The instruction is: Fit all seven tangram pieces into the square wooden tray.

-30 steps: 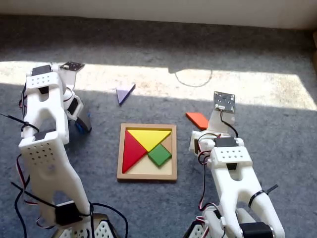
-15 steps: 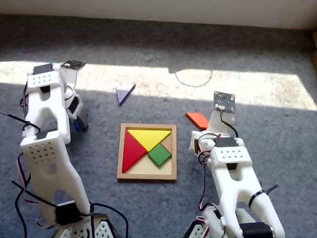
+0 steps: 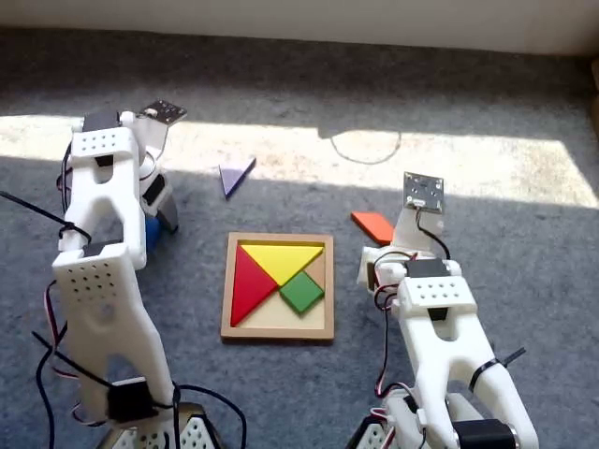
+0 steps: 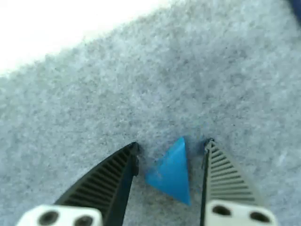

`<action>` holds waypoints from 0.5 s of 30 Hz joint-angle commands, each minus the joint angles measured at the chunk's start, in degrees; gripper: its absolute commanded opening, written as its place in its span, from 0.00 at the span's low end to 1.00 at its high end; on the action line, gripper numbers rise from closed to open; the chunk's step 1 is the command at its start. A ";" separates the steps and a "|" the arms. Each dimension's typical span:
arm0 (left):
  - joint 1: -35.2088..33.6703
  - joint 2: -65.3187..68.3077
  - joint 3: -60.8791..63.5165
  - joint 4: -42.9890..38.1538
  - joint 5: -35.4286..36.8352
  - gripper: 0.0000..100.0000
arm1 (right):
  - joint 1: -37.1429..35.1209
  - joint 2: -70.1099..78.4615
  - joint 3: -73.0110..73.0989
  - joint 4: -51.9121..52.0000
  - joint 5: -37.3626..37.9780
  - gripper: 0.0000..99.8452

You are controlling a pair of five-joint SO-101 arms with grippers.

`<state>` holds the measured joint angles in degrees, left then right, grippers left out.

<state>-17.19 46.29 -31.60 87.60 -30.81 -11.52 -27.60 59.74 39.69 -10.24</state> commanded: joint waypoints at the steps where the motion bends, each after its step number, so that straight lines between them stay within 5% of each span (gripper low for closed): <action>1: 1.10 -0.75 -2.68 1.76 -0.53 0.22 | 0.66 -2.15 0.04 -0.92 0.70 0.01; 15: -3.38 -1.10 -2.68 4.40 -0.53 0.22 | 0.66 -2.15 0.04 -0.92 4.31 0.01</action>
<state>-19.82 46.29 -31.69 89.01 -30.81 -11.52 -27.60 59.74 39.69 -8.66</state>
